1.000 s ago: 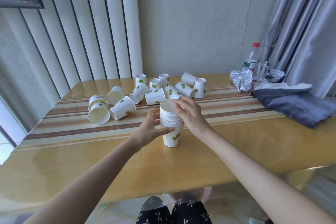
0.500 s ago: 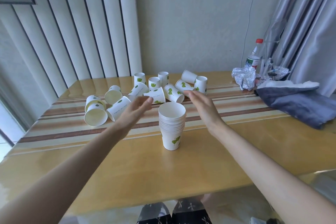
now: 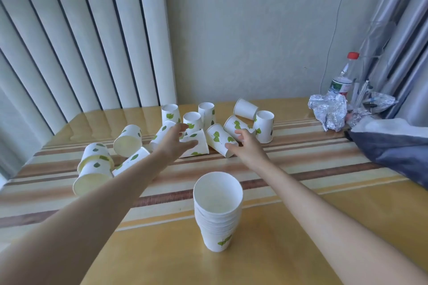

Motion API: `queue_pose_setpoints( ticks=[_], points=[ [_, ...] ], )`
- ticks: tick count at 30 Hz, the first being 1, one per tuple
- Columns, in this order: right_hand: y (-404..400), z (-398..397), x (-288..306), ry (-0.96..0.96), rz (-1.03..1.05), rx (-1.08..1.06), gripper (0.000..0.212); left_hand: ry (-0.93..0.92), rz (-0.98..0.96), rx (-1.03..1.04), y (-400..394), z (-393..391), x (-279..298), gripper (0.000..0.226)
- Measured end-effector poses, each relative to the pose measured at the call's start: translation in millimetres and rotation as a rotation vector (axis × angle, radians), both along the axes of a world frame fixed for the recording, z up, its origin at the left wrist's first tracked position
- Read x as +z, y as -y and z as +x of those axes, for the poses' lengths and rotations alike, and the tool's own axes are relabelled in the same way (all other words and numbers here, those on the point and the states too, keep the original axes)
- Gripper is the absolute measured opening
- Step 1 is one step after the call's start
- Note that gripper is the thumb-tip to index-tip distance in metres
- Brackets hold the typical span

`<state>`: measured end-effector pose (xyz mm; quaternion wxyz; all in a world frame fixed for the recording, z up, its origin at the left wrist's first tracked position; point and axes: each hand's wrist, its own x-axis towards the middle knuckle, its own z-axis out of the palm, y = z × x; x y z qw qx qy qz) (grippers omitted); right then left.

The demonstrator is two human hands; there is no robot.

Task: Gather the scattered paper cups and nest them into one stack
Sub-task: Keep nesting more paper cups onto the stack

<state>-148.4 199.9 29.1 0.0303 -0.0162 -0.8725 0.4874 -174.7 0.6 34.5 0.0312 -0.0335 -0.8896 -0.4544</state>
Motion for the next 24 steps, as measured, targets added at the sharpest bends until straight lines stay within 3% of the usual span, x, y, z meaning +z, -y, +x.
queue_pose_setpoints(
  ticks=[14,17,24],
  points=[
    [11,-30,-24,0.025,0.140,-0.034,0.058,-0.167,-0.698,-0.050,-7,-21,-22,0.062],
    [6,-22,-17,0.036,0.101,-0.036,0.059,-0.181,-0.595,-0.009,-6,-16,-21,0.062],
    [-9,13,15,0.018,-0.146,-0.041,0.069,-0.098,0.007,0.021,-4,17,8,0.060]
  ],
)
